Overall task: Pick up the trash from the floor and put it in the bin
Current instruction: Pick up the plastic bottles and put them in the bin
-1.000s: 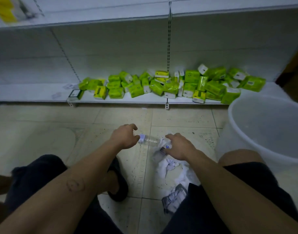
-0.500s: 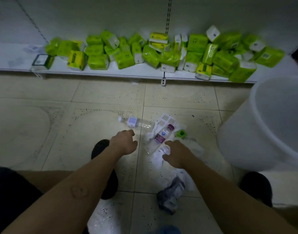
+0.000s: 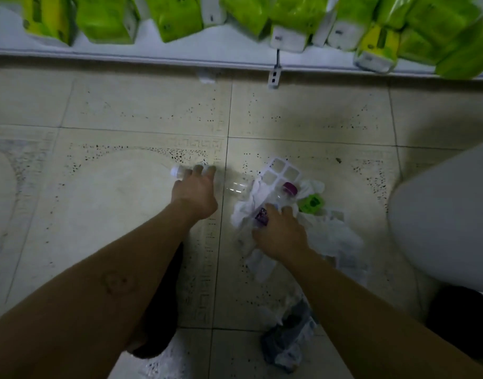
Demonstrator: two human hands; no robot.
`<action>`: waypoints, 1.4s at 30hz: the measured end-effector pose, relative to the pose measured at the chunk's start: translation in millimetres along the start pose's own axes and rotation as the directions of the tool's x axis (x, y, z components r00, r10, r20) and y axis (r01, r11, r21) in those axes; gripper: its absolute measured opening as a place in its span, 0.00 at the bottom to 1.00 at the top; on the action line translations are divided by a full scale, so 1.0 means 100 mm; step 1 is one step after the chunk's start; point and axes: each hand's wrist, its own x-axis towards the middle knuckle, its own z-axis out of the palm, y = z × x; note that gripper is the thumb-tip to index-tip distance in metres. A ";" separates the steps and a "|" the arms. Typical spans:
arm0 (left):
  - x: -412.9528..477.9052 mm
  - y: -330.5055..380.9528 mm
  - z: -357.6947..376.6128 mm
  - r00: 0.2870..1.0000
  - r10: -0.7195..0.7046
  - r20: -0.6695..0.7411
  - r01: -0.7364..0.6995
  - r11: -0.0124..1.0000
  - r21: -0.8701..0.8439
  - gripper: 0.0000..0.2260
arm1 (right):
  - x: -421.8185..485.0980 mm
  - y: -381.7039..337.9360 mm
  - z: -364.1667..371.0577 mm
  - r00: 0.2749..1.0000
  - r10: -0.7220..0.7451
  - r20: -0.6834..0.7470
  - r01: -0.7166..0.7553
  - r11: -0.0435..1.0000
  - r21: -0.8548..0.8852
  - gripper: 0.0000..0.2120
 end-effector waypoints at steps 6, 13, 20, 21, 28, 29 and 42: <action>0.52 -0.06 0.43 0.998 0.066 0.009 -0.066 0.967 0.245 0.44 | 0.56 0.07 0.26 0.996 0.051 -0.070 -0.046 0.997 0.062 0.30; 0.59 0.02 0.60 0.990 0.112 -0.090 -0.064 0.903 0.424 0.30 | 0.67 0.01 0.41 0.978 0.157 -0.136 -0.128 0.971 0.200 0.34; 0.37 0.15 0.00 0.996 0.093 -0.001 -0.091 0.979 0.181 0.37 | 0.41 0.10 0.05 0.992 0.084 -0.093 -0.055 0.959 0.277 0.38; 0.33 0.18 -0.14 0.995 0.099 0.003 -0.098 0.982 0.164 0.39 | 0.34 0.11 -0.06 0.993 0.080 -0.083 -0.055 0.959 0.277 0.39; -0.23 0.60 -1.04 0.975 0.204 -0.086 -0.185 0.965 0.189 0.41 | -0.26 0.08 -0.83 0.993 0.015 -0.118 0.009 0.979 0.202 0.38; -0.34 0.70 -1.13 0.972 0.211 -0.108 -0.187 0.963 0.195 0.41 | -0.36 0.09 -0.94 0.992 0.011 -0.126 0.014 0.981 0.196 0.38; -1.76 2.37 -2.12 0.858 0.358 -0.367 -0.369 0.929 0.043 0.45 | -2.00 0.96 -2.70 0.884 -0.007 -0.468 0.093 0.983 0.161 0.38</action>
